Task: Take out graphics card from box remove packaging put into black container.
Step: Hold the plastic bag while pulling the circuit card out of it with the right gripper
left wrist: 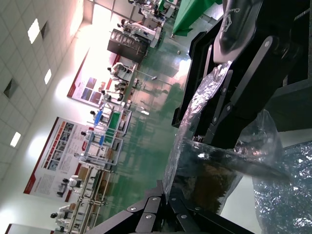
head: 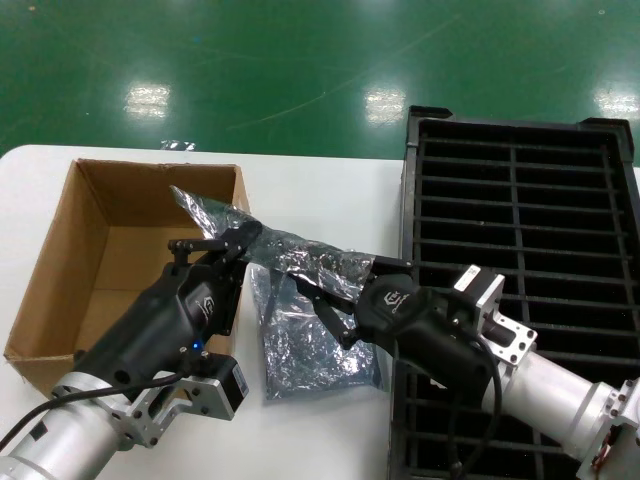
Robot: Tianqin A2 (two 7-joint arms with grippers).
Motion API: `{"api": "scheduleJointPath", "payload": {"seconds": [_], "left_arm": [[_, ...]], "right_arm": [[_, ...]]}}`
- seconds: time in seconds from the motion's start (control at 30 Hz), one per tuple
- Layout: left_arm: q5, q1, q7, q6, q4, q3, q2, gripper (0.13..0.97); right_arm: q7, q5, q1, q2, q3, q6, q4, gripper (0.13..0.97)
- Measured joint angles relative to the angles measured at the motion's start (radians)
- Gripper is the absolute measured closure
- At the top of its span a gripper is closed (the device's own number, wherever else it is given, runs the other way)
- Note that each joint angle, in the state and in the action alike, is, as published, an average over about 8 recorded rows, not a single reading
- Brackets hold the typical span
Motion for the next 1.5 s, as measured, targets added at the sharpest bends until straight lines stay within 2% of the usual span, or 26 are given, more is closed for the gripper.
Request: {"api": "scheduleJointPath", "payload": {"seconds": [0.33, 1.27, 1.5], "left_arm": [[0.000, 0.000, 0.000, 0.000, 0.000, 0.000, 0.000, 0.958], [0.000, 0.000, 0.000, 0.000, 0.000, 0.000, 0.000, 0.958], [0.000, 0.000, 0.000, 0.000, 0.000, 0.000, 0.000, 0.958]], "right_arm": [[0.033, -0.011, -0.007, 0.013, -0.001, 0.017, 0.024, 0.902], [0.169, 0.009, -0.168, 0.227, 0.050, 0.022, 0.344, 0.902], [0.181, 0.008, -0.176, 0.242, 0.045, 0.025, 0.369, 0.902]]}}
